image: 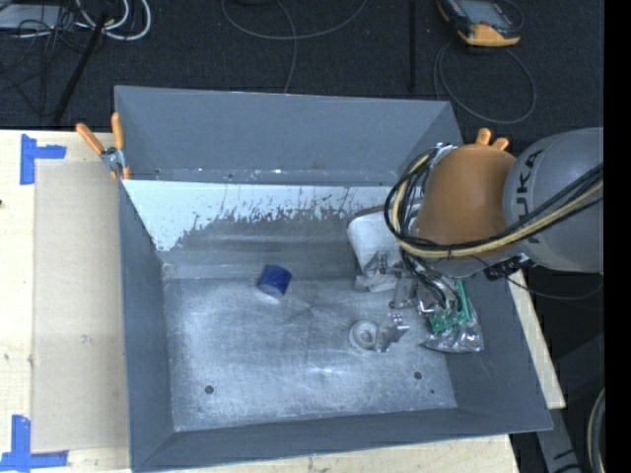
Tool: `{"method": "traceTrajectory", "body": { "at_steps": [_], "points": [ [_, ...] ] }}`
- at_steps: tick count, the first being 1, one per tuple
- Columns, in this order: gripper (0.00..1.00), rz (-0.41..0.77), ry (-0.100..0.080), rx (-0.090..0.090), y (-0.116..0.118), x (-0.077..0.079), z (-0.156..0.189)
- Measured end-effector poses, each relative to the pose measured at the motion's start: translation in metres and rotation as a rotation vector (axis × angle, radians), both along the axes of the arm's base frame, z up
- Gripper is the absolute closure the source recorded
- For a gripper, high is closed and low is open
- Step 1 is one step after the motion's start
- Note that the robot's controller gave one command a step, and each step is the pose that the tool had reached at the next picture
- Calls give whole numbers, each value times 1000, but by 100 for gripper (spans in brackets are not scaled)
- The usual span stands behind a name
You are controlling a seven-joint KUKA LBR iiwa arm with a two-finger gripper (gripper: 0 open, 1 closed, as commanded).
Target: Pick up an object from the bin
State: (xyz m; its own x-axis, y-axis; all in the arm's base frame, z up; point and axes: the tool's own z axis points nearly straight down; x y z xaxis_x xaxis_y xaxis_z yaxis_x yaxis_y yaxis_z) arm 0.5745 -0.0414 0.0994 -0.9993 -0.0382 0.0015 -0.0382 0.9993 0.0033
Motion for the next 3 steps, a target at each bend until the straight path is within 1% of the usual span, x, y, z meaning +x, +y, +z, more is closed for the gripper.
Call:
{"method": "traceTrajectory", "body": {
  "at_steps": [1,2,3],
  "points": [
    [0,-66,3,1,-12,-2,-1],
    [0,-201,-3,-5,5,-4,-25],
    [0,-365,-1,6,-16,-1,-25]
  ]
}}
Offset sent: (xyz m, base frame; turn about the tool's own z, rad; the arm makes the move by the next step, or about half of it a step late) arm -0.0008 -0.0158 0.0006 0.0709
